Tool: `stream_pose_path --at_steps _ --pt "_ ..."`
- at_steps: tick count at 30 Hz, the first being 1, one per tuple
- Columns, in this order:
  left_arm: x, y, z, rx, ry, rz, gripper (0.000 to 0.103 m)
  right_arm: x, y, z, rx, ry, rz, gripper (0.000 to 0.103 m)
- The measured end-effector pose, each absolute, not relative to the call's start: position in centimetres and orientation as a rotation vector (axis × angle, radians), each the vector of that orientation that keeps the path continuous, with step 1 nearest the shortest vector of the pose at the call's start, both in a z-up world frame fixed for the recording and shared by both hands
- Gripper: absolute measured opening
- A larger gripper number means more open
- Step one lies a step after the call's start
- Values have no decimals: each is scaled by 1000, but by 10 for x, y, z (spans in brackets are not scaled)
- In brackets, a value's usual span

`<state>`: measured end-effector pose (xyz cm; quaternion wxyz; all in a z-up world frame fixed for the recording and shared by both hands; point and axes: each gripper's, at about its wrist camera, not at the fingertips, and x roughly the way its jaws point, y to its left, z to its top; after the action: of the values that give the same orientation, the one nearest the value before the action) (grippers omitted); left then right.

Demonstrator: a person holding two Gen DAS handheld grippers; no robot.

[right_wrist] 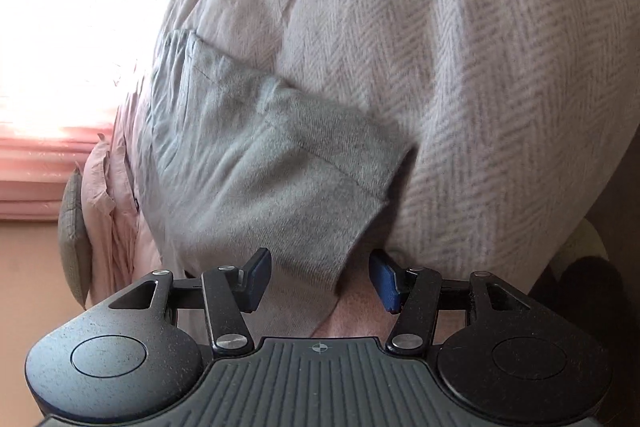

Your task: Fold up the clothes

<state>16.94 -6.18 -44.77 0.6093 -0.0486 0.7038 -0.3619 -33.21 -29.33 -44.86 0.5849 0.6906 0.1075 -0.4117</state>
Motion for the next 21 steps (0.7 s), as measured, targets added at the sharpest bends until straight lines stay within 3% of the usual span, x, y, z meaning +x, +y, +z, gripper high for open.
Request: stream_pose_path --at_steps 2,3,4,6,9,12,14,15,18,21 --pt "171 -67 -455 -186 1628 -803 46 -335 -297 -451 1606 233 -978 45" --pt "171 -70 -456 -193 1619 -802 32 -335 -298 -452 1603 232 -988 25" --pt "169 -73 -455 -171 1607 -805 7 -335 -300 -453 1602 229 -986 0" --pt "167 -75 -447 -89 1576 -832 0 -332 -300 -446 1578 282 -980 0" --pt "163 -65 -430 73 1510 -887 1 -326 -295 -431 1551 371 -924 0" --pt "160 -64 -438 301 1460 -835 0 -315 -296 -439 1404 621 -959 0" --pt "162 -62 -437 270 1479 -825 0 -315 -300 -443 1445 620 -965 0" --pt "160 -64 -430 257 1466 -853 0 -315 -301 -439 1452 614 -965 6" --pt "137 -77 -407 322 1389 -1012 0 -321 -298 -417 1347 616 -969 38" --pt "104 -99 -398 349 1369 -1185 5 -326 -299 -397 1212 660 -995 40"
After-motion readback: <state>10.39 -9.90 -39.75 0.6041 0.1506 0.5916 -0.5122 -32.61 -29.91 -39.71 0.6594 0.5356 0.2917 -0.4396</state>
